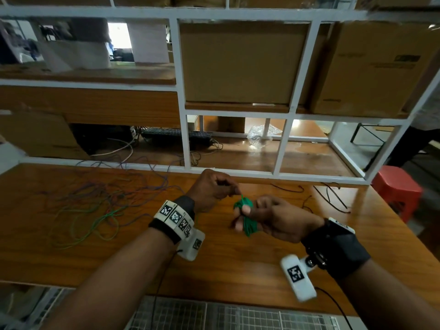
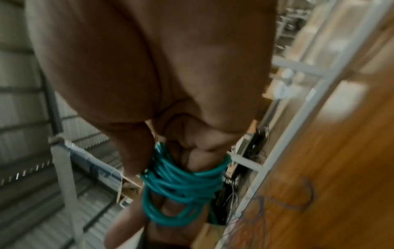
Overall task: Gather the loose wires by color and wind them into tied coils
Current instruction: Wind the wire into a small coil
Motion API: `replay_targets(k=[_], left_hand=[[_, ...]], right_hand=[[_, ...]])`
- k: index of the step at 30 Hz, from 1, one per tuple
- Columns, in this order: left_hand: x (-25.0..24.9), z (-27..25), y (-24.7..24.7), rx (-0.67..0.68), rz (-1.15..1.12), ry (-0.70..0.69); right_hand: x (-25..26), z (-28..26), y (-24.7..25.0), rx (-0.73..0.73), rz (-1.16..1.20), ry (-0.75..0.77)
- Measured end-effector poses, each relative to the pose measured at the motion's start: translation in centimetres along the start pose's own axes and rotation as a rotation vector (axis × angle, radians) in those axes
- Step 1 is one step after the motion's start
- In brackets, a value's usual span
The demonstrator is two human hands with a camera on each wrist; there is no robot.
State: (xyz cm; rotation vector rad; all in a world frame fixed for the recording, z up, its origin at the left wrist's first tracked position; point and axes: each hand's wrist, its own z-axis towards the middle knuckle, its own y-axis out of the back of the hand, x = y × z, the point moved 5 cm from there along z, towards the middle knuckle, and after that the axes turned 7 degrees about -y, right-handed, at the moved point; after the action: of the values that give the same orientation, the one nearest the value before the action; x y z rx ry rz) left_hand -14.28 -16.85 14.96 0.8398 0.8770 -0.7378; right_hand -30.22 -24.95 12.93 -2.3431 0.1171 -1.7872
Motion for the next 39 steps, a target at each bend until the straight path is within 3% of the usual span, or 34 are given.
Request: replay_targets(k=[4, 8, 10, 13, 15, 16, 18, 21, 25, 29, 32, 35, 39], left_hand=[[2.5, -1.3, -2.4, -0.158, -0.284, 0.160], [3.5, -2.8, -5.7, -0.155, -0.372, 0.260], [3.6, -3.3, -6.6, -0.140, -0.279, 0.281], [3.4, -3.5, -6.4, -0.087, 0.032, 0.203], [2.3, -3.0, -5.5, -0.050, 0.244, 0.093], [1.5, -2.7, -5.0, -0.041, 0.346, 0.037], [0.1, -1.9, -3.7, -0.043, 0.501, -0.047], [-0.9, -0.8, -1.7, -0.048, 0.566, -0.070], [-1.2, 0.0, -0.4, 0.040, 0.343, -0.023], [-1.2, 0.3, -1.3, 0.112, 0.127, -0.005], [-0.4, 0.3, -2.8, 0.071, -0.063, 0.009], [0.9, -0.1, -5.1, 0.034, -0.198, 0.080], [2.0, -0.9, -8.1, 0.067, -0.144, 0.103]], right_hand=[[2.5, 0.6, 0.0, 0.087, 0.546, 0.238], [4.1, 1.1, 2.5, -0.293, 0.795, 0.483], [4.2, 0.8, 4.1, -0.515, 0.607, 0.556], [4.0, -0.3, 6.2, -0.953, -0.118, 0.498], [3.3, -0.6, 7.2, -1.126, -0.597, 0.359], [2.9, -0.4, 7.3, -1.124, -0.773, 0.280], [1.4, 0.3, 7.0, -0.957, -0.957, 0.125], [-0.2, 0.2, 5.4, -0.651, -0.905, 0.003], [-0.7, -0.7, 3.8, -0.375, -0.795, -0.085], [-0.8, -1.4, 2.1, -0.057, -0.270, 0.042], [-0.2, -1.5, 1.3, 0.112, 0.249, 0.182], [1.1, -1.3, 1.5, 0.113, 0.569, 0.346], [1.9, -1.0, 3.0, -0.292, 0.631, 0.488]])
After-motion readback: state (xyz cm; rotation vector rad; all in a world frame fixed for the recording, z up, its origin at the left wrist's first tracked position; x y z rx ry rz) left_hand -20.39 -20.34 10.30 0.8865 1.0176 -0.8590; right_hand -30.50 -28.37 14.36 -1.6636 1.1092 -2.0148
